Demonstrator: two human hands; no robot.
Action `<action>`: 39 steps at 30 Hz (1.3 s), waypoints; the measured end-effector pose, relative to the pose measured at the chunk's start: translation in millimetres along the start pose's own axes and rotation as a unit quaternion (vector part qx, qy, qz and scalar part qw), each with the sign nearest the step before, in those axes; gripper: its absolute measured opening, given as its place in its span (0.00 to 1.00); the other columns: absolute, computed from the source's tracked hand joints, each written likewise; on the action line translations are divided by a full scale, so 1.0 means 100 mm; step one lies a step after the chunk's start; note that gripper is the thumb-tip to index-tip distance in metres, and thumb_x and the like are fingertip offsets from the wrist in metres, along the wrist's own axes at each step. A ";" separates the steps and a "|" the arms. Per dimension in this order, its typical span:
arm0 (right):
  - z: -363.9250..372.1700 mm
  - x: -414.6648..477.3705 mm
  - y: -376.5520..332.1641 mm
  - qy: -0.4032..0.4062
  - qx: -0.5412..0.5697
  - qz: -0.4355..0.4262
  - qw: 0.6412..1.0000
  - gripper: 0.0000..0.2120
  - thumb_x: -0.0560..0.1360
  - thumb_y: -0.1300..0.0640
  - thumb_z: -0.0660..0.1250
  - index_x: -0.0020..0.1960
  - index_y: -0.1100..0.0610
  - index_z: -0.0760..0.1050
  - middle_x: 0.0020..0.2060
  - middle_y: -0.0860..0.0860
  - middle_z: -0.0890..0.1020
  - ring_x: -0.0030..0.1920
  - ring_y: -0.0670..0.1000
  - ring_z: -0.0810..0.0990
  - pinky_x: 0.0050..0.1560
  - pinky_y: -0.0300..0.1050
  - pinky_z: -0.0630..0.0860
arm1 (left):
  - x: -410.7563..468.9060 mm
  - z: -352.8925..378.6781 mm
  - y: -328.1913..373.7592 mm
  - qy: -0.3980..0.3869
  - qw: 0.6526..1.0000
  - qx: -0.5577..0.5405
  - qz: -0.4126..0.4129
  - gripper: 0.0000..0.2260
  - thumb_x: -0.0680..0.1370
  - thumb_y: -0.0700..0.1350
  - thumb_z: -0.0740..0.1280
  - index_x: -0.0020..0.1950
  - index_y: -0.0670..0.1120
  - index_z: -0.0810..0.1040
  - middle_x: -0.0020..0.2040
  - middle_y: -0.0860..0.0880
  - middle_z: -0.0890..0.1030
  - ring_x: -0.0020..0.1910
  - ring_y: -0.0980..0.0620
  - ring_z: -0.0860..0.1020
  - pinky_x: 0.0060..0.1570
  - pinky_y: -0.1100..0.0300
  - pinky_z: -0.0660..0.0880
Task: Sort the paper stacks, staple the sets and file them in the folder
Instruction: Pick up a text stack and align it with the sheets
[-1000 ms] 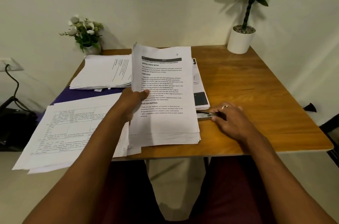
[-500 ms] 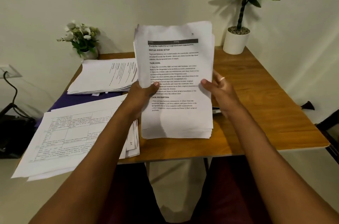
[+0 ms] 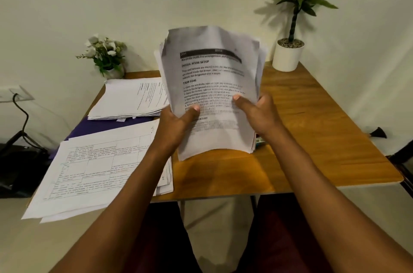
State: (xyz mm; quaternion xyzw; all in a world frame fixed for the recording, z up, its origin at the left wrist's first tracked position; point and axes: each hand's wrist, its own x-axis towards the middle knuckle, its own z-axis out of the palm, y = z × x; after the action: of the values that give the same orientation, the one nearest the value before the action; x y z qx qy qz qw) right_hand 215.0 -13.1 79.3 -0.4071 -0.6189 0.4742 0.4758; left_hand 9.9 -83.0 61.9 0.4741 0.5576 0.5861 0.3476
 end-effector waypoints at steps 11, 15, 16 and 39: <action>0.09 -0.28 0.38 -0.025 -0.038 0.060 0.997 0.04 0.81 0.54 0.68 0.51 0.46 0.75 0.44 0.38 0.81 0.43 0.40 0.81 0.41 0.35 0.78 | -0.23 0.06 -0.28 0.025 0.999 -0.007 -0.044 0.13 0.80 0.48 0.69 0.64 0.52 0.75 0.54 0.56 0.83 0.52 0.53 0.84 0.43 0.64 0.81; 0.08 -0.25 0.42 0.012 -0.034 0.072 0.997 0.05 0.81 0.54 0.68 0.56 0.49 0.75 0.45 0.40 0.81 0.45 0.41 0.80 0.41 0.36 0.76 | -0.23 0.04 -0.35 0.044 0.998 -0.023 -0.032 0.12 0.80 0.48 0.70 0.63 0.52 0.76 0.55 0.55 0.83 0.53 0.54 0.84 0.45 0.62 0.82; 0.09 -0.25 0.45 0.011 -0.034 0.079 0.996 0.06 0.81 0.54 0.68 0.57 0.49 0.75 0.46 0.41 0.81 0.46 0.42 0.81 0.43 0.38 0.77 | -0.23 0.04 -0.37 0.040 0.998 -0.020 -0.033 0.13 0.80 0.48 0.70 0.64 0.51 0.76 0.55 0.54 0.83 0.53 0.54 0.84 0.45 0.63 0.82; 0.00 -0.41 0.39 0.052 0.253 0.080 0.963 0.17 0.78 0.71 0.67 0.63 0.56 0.76 0.60 0.56 0.84 0.60 0.58 0.83 0.57 0.60 0.82 | -0.19 0.05 -0.27 0.049 0.941 -0.293 -0.163 0.21 0.80 0.35 0.68 0.72 0.45 0.73 0.64 0.44 0.82 0.60 0.43 0.83 0.48 0.49 0.83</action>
State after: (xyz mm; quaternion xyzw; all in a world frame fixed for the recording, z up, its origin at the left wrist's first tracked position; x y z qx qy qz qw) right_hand 225.9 -43.6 32.5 -0.3458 -0.4189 0.6297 0.5553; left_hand 16.8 -95.2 32.3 0.2240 0.4472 0.6814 0.5343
